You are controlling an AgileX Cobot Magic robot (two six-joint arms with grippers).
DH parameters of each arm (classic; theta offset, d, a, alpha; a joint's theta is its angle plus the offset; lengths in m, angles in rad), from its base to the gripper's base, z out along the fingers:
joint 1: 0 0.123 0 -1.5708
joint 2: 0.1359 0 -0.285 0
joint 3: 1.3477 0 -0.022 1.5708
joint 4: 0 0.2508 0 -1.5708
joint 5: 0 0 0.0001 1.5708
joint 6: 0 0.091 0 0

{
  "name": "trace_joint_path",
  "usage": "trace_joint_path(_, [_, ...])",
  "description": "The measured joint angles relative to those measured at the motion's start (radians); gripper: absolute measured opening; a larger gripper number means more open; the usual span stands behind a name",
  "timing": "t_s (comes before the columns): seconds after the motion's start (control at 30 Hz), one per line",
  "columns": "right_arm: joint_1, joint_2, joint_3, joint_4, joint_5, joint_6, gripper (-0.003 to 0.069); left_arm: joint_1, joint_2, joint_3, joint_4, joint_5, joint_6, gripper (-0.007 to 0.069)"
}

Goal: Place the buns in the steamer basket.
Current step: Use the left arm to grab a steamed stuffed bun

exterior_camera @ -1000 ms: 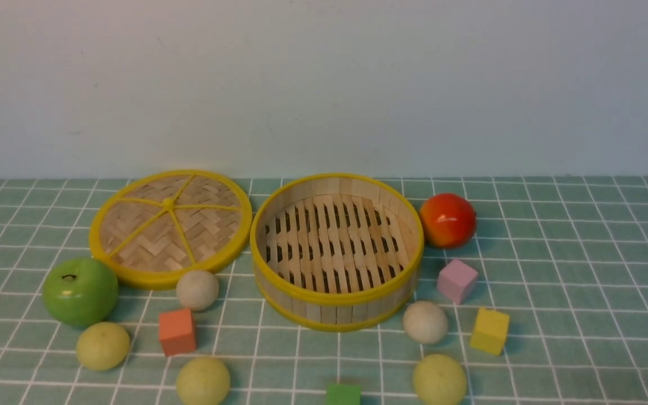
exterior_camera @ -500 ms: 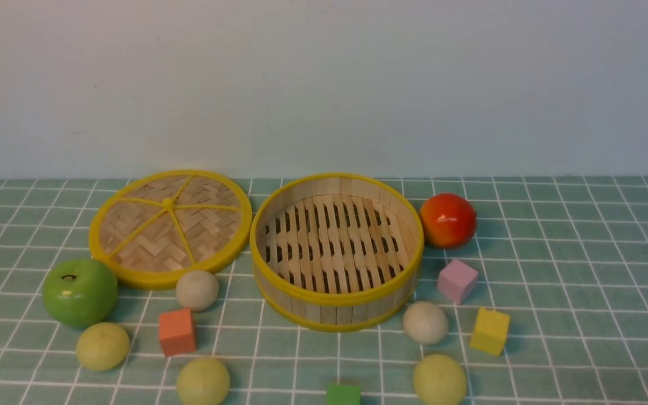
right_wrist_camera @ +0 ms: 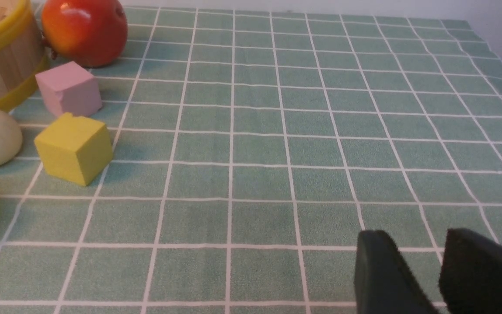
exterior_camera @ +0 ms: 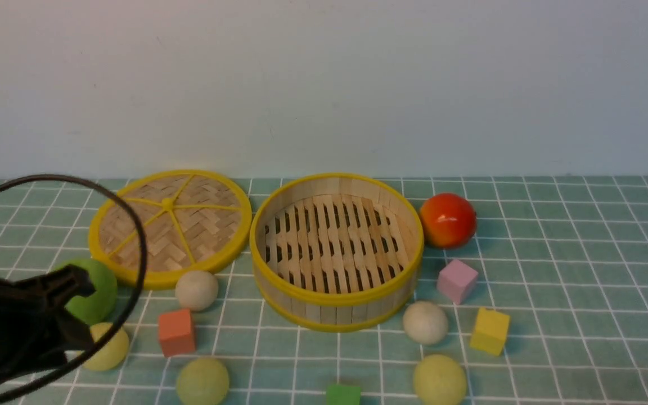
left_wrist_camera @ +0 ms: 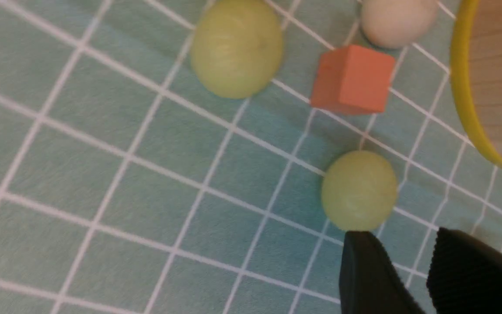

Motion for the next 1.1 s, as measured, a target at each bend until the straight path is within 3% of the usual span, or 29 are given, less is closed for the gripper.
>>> trace_joint_path(0.1, [0.0, 0.0, 0.0, 0.0, 0.0, 0.0, 0.0238, -0.022, 0.085, -0.073, -0.063, 0.019, 0.125, 0.0238])
trace_joint_path(0.23, [0.0, 0.0, 0.0, 0.0, 0.0, 0.0, 0.0238, -0.128, 0.217, -0.171, -0.02, 0.049, 0.137, 0.0238])
trace_joint_path(0.33, [0.0, 0.0, 0.0, 0.0, 0.0, 0.0, 0.0238, -0.207, 0.283, -0.206, 0.068, 0.058, 0.078, 0.0238])
trace_joint_path(0.47, [0.0, 0.0, 0.0, 0.0, 0.0, 0.0, 0.0238, -0.353, 0.395, -0.258, 0.286, 0.074, -0.13, 0.0238])
trace_joint_path(0.57, [0.0, 0.0, 0.0, 0.0, 0.0, 0.0, 0.0238, -0.4, 0.443, -0.269, 0.383, 0.069, -0.217, 0.0238])
trace_joint_path(0.73, [0.0, 0.0, 0.0, 0.0, 0.0, 0.0, 0.0238, -0.425, 0.524, -0.27, 0.426, 0.04, -0.274, 0.0238])
trace_joint_path(1.1, [0.0, 0.0, 0.0, 0.0, 0.0, 0.0, 0.0238, -0.425, 0.584, -0.275, 0.41, -0.023, -0.277, 0.0238])
